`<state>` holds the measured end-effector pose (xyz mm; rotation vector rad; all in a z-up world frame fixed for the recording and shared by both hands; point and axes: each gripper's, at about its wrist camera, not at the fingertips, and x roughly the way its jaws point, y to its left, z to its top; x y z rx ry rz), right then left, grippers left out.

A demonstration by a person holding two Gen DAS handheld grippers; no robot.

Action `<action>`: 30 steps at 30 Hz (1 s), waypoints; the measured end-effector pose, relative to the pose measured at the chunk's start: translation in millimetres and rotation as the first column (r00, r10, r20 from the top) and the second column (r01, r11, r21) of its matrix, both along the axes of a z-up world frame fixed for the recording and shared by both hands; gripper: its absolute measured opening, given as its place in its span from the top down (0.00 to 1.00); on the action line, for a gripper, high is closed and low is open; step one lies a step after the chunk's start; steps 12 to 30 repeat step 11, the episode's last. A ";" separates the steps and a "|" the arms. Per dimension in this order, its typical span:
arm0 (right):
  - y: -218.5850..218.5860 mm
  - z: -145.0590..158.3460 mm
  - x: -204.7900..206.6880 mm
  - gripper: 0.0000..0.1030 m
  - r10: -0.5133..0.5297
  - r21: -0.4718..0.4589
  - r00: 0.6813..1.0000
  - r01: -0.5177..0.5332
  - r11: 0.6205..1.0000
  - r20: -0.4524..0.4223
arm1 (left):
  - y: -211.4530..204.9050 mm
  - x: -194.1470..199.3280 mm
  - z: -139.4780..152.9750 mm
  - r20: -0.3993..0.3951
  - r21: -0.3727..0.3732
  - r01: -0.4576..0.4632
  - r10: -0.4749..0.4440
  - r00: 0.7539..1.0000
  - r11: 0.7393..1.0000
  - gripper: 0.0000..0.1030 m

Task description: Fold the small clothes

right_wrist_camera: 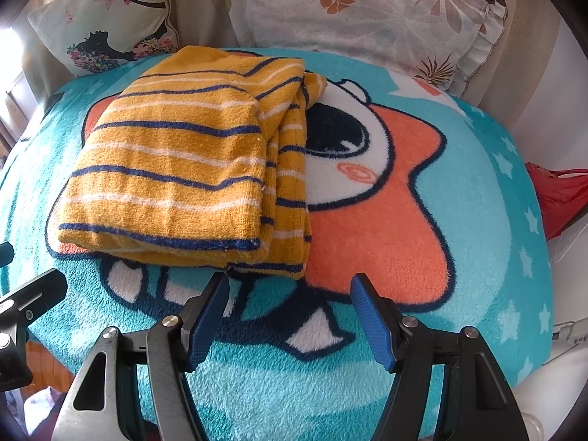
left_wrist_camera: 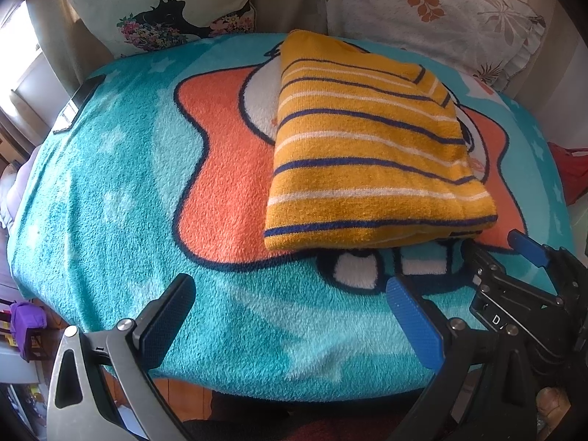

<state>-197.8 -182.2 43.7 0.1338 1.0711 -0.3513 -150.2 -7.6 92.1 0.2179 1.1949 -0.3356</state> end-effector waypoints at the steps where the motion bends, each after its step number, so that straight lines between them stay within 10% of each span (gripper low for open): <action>1: 0.2 0.5 -0.6 0.30 0.000 -0.001 1.000 0.000 1.000 0.001 | -0.1 -0.9 0.8 0.004 0.000 0.001 -0.001 1.000 1.000 0.00; 30: 0.0 3.4 -6.4 0.30 -0.003 0.007 1.000 0.003 1.000 0.007 | -0.3 -9.5 9.4 0.030 -0.005 0.016 -0.016 0.999 1.000 0.00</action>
